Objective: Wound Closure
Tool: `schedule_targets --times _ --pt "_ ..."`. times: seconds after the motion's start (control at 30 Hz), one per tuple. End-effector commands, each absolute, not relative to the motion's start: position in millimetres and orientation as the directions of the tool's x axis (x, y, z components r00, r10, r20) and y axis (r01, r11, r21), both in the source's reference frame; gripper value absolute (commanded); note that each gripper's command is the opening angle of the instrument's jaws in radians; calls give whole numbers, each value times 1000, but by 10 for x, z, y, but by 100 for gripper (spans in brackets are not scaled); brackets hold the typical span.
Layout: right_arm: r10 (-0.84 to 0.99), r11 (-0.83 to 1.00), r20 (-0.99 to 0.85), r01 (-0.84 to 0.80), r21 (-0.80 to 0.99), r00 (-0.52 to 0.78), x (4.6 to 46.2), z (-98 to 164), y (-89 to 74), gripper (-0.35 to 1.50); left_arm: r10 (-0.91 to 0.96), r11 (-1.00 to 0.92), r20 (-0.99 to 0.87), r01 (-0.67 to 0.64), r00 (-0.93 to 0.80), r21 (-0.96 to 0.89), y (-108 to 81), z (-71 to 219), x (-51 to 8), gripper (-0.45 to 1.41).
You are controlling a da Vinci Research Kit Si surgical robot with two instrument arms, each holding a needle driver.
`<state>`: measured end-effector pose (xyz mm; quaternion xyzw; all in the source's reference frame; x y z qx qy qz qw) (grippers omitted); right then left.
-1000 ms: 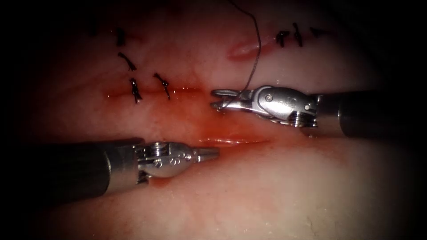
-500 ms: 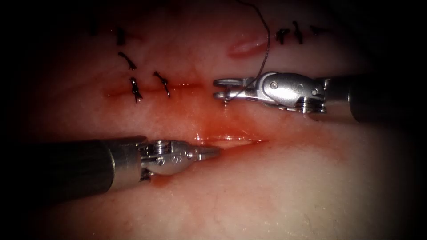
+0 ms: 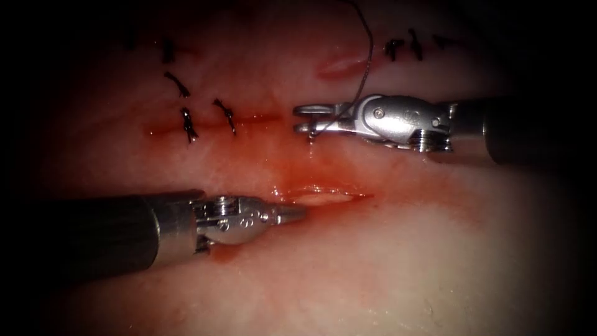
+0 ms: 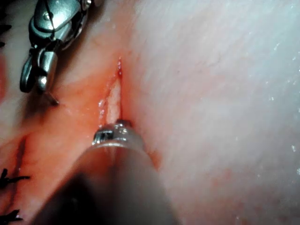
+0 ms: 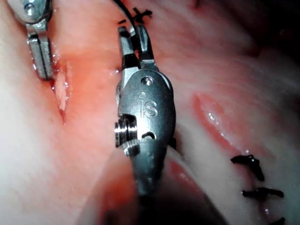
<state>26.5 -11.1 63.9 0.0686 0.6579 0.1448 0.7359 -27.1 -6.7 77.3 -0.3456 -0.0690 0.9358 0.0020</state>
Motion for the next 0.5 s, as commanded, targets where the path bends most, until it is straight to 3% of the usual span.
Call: schedule_targets --times 0.03,0.5 --pt "298 950 -951 -125 286 87 278 640 -104 -35 50 -991 -647 45 -761 -130 -66 777 -277 4" --pt "265 954 -962 -165 251 68 276 627 -87 -35 50 -990 -646 47 -762 -132 -68 775 -277 4"
